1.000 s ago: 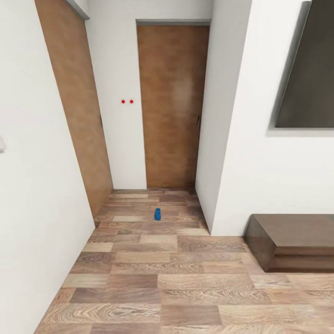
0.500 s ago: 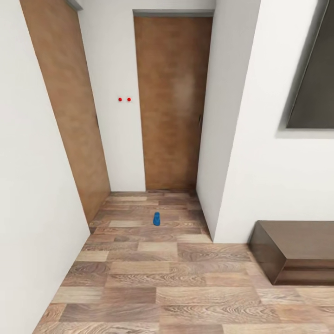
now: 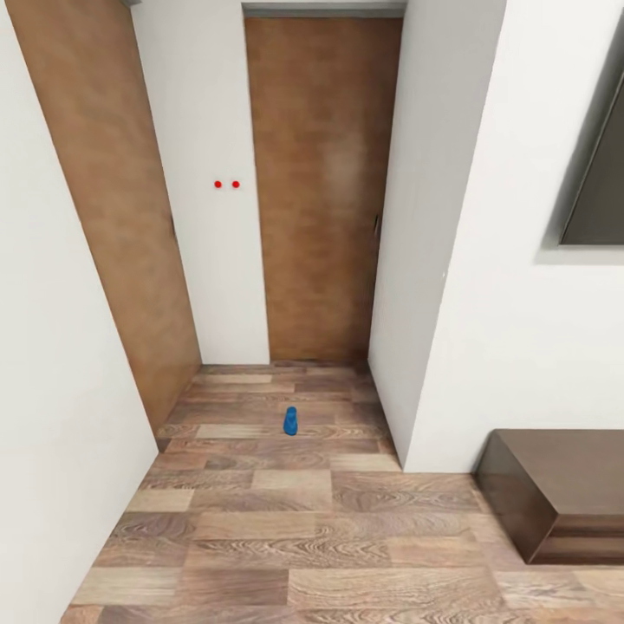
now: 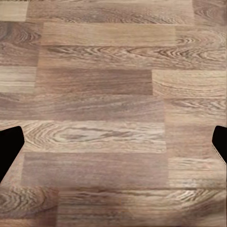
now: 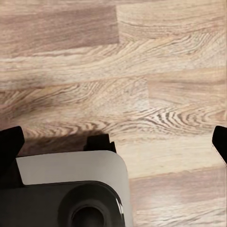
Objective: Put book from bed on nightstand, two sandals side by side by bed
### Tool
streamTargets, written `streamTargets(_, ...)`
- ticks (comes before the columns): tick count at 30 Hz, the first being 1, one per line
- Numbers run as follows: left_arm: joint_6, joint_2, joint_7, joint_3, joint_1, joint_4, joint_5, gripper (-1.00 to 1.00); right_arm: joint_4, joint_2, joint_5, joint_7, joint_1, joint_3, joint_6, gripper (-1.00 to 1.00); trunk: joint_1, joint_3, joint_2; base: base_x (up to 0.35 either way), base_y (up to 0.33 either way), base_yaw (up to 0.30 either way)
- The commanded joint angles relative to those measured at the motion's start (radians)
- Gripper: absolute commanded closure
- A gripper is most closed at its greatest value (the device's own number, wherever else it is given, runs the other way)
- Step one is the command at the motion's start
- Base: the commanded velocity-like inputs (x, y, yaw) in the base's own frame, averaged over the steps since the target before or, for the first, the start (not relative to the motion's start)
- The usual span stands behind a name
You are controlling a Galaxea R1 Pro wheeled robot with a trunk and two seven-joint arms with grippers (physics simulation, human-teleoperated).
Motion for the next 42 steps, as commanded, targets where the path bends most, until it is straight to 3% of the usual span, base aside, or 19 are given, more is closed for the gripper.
streamTargets(1,-0.003,0.000,0.000,0.000,0.000,0.000,0.001,-1.00,0.001,0.000,-0.001,0.000,-0.001,-0.002,-0.003,-1.00,0.000,-0.001,0.000,0.312,-0.081,0.000)
streamTargets(20,-0.003,0.000,0.000,0.000,0.000,0.000,0.001,-1.00,0.001,0.001,0.000,0.001,-0.001,-0.002,-0.003,-1.00,0.000,-0.001,0.000,0.304,-0.050,0.000)
streamTargets(42,-0.014,0.000,0.000,-0.001,0.000,0.000,0.001,-1.00,0.001,0.000,0.000,0.001,-0.001,-0.002,-0.003,-1.00,0.000,-0.005,0.000,0.095,-0.051,0.093)
